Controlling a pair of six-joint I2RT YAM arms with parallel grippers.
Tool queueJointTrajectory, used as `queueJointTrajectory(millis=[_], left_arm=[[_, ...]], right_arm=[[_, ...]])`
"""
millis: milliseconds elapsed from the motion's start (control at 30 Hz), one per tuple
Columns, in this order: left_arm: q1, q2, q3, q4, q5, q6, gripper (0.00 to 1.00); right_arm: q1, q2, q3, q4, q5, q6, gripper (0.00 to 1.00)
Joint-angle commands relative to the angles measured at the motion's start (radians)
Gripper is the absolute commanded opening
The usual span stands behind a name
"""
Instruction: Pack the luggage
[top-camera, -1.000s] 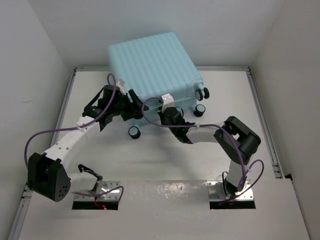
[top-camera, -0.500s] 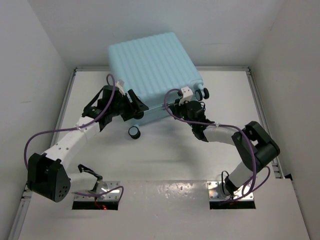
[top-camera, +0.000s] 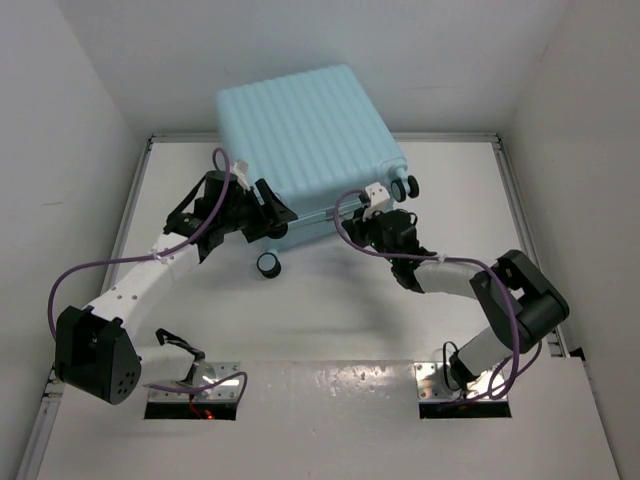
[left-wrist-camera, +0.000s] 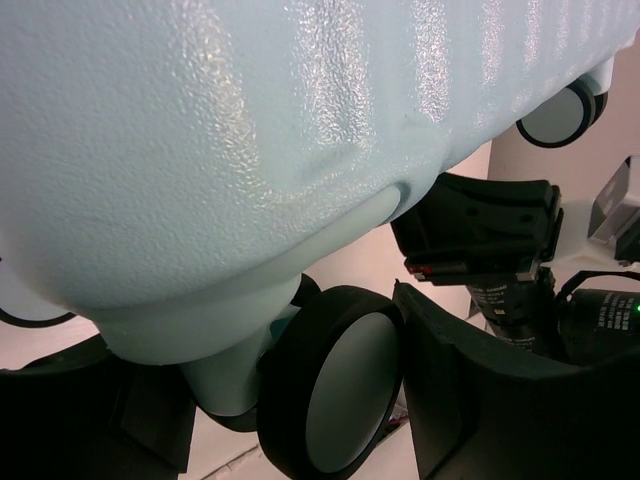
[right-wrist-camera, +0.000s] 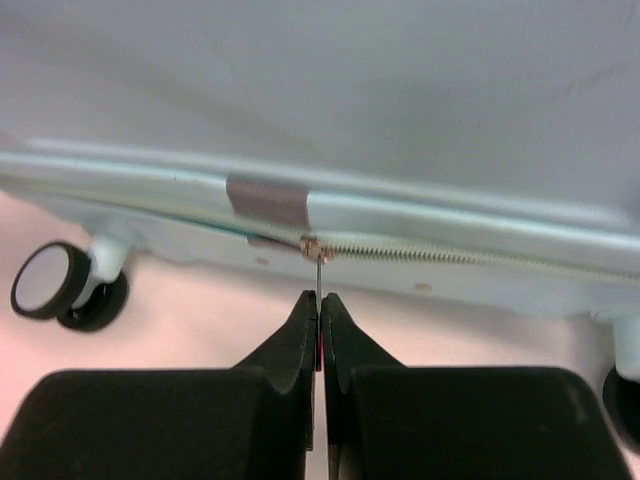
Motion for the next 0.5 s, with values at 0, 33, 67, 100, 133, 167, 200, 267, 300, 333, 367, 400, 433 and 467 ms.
queueJointTrajectory(millis=[0, 33, 67, 100, 133, 167, 200, 267, 300, 333, 367, 400, 433, 467], left_arm=[[0.024, 0.022, -0.03, -0.048, -0.031, 0.002, 0.0], [0.024, 0.022, -0.03, -0.048, -0.031, 0.002, 0.0], [0.024, 0.022, -0.03, -0.048, -0.031, 0.002, 0.0], [0.024, 0.022, -0.03, -0.048, -0.031, 0.002, 0.0], [0.024, 0.022, -0.03, -0.048, -0.031, 0.002, 0.0], [0.024, 0.022, -0.03, -0.048, -0.031, 0.002, 0.0], [0.024, 0.022, -0.03, -0.048, -0.031, 0.002, 0.0], [0.024, 0.032, -0.03, -0.048, -0.031, 0.002, 0.0], [0.024, 0.032, -0.03, -0.048, -0.031, 0.002, 0.0], [0.024, 0.032, -0.03, -0.048, -0.031, 0.002, 0.0], [0.024, 0.032, -0.03, -0.039, -0.031, 0.002, 0.0], [0.024, 0.032, -0.03, -0.039, -0.031, 0.002, 0.0], [0.024, 0.041, -0.03, -0.039, -0.031, 0.002, 0.0], [0.024, 0.041, -0.03, -0.039, -0.031, 0.002, 0.0]], right_arm=[[0.011, -0.068, -0.054, 0.021, -0.045, -0.01, 0.0], [0.011, -0.068, -0.077, 0.024, -0.045, -0.014, 0.0], [0.015, -0.069, -0.083, 0.024, -0.045, -0.011, 0.0], [0.015, -0.063, -0.086, 0.03, -0.044, -0.013, 0.0], [0.017, -0.06, -0.086, 0.033, -0.039, -0.011, 0.0], [0.015, -0.043, -0.075, 0.039, -0.038, -0.014, 0.0], [0.012, -0.039, -0.071, 0.042, -0.039, -0.017, 0.0], [0.008, -0.013, -0.042, 0.056, -0.045, -0.016, 0.0], [0.006, 0.007, -0.032, 0.061, -0.045, -0.017, 0.0], [0.006, 0.023, -0.022, 0.071, -0.045, -0.019, 0.0], [0.006, 0.03, 0.007, 0.073, -0.044, -0.014, 0.0], [0.005, 0.053, 0.018, 0.074, -0.049, -0.014, 0.0], [0.003, 0.061, 0.037, 0.071, -0.058, -0.016, 0.0], [0.005, 0.067, 0.058, 0.064, -0.061, -0.017, 0.0]])
